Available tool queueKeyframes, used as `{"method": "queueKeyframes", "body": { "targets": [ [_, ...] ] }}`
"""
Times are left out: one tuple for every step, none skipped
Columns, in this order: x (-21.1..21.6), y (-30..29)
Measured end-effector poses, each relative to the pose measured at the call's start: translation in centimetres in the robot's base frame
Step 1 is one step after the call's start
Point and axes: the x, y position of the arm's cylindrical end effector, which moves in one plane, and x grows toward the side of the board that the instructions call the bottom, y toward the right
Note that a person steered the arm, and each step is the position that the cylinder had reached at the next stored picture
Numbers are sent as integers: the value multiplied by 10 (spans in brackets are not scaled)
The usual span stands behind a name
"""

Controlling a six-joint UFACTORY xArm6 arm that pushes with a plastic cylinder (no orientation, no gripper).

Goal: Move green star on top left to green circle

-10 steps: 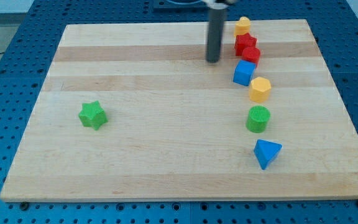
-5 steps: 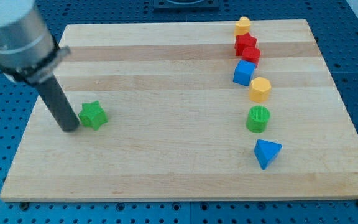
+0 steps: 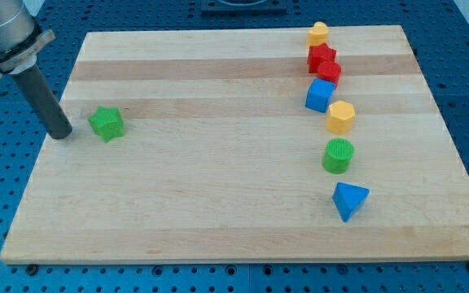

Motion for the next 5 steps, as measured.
{"method": "queueKeyframes", "body": {
  "targets": [
    [9, 87],
    [7, 163],
    [35, 156],
    [36, 95],
    [-18, 76]
  ]
}}
